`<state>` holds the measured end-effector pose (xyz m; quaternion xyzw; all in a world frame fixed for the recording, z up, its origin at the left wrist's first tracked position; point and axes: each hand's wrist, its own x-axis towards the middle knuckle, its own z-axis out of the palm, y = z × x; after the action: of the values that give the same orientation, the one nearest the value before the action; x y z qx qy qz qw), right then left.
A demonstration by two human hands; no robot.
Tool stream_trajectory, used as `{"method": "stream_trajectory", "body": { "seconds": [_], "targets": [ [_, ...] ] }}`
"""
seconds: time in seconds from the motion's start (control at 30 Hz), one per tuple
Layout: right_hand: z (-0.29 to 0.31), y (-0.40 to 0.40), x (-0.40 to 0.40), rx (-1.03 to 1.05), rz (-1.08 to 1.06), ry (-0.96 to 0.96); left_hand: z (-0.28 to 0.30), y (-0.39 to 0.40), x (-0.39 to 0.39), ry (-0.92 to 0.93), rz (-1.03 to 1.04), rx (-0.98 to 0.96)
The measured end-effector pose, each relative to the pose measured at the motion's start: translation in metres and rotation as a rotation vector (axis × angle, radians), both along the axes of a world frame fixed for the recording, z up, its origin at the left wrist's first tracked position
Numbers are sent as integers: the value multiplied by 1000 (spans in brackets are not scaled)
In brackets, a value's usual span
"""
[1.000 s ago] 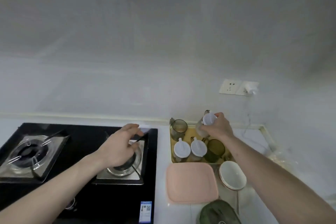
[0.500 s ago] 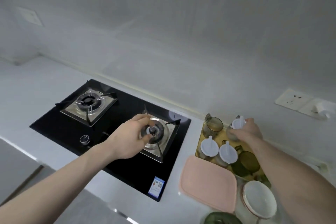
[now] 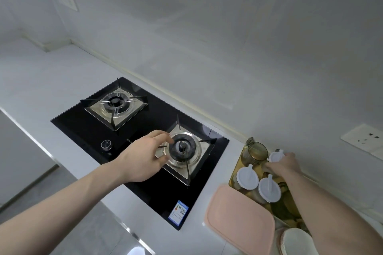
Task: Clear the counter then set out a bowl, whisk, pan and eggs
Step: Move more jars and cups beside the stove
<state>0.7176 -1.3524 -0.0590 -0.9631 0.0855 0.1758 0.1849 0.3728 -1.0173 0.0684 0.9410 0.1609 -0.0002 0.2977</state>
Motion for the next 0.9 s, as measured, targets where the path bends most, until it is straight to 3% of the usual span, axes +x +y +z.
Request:
{"method": "stream_trajectory", "body": {
  "seconds": [0.5,0.7,0.9],
  "targets": [
    [10,-10,-19,-55,28,-3,-1,7,-9,-36,-18,-41],
    [56,45,-98,353,169,-414,0,26,-56,-58,28,-59],
    [81,142,-204,618,519,-386,-3,62,-125,-68,118,-89]
  ]
}}
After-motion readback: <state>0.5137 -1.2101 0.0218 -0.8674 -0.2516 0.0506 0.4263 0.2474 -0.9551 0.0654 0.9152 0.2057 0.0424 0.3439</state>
